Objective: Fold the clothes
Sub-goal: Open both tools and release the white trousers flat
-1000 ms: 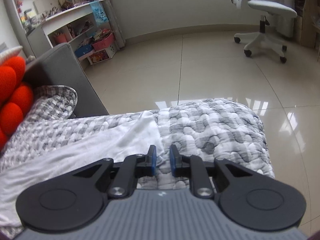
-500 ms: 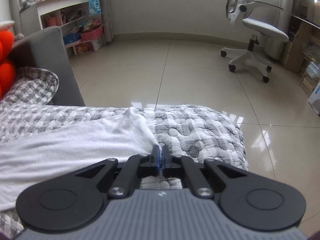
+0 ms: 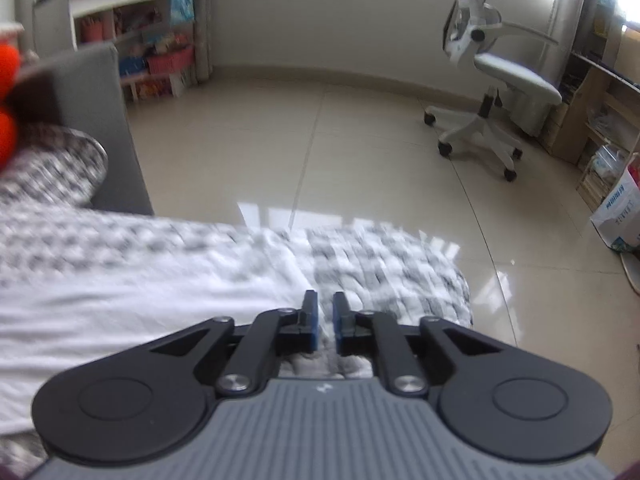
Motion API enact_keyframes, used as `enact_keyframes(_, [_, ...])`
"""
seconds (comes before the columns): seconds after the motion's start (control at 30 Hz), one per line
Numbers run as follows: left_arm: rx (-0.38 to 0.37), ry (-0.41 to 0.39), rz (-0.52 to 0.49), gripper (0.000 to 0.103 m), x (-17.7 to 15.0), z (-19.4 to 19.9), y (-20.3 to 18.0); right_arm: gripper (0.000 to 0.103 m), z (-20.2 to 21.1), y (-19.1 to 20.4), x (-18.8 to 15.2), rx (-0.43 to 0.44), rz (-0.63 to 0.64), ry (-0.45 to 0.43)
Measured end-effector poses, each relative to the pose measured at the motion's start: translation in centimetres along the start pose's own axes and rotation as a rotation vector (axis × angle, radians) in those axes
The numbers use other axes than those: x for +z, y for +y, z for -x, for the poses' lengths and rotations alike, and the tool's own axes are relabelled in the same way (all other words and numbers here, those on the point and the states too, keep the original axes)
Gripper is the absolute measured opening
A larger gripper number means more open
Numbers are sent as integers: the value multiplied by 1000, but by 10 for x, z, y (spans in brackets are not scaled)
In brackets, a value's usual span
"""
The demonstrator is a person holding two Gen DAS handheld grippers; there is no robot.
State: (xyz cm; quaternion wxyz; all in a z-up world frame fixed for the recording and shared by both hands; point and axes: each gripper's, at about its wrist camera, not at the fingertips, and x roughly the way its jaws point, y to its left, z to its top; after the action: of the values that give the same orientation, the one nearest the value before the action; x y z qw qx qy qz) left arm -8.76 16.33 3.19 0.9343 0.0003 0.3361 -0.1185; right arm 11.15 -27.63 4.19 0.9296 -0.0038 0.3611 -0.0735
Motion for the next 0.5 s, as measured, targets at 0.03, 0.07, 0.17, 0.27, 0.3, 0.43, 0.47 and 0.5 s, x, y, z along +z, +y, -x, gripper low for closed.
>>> enact_keyframes(0.03, [0, -3, 13, 38, 0, 5, 6, 22, 6, 1, 1, 8, -5, -10])
enact_keyframes(0.07, [0, -6, 27, 38, -1, 11, 12, 26, 12, 2, 1, 23, -10, -12])
enact_keyframes(0.17, [39, 3, 65, 39, -7, 20, 31, 33, 32, 7, -1, 91, -30, -7])
enact_keyframes(0.27, [78, 33, 130, 39, -20, 22, 52, 33, 62, 9, -7, 205, -59, -17])
enact_keyframes(0.3, [81, 41, 161, 39, -24, 22, 60, 33, 71, 9, -10, 219, -62, -17])
enact_keyframes(0.43, [96, 72, 308, 39, -39, 18, 86, 33, 99, 2, -28, 260, -97, 15])
enact_keyframes(0.47, [99, 80, 346, 39, -43, 16, 93, 33, 104, 1, -34, 268, -110, 25])
enact_keyframes(0.5, [86, 66, 376, 39, -46, 17, 97, 33, 110, -1, -40, 271, -124, 32])
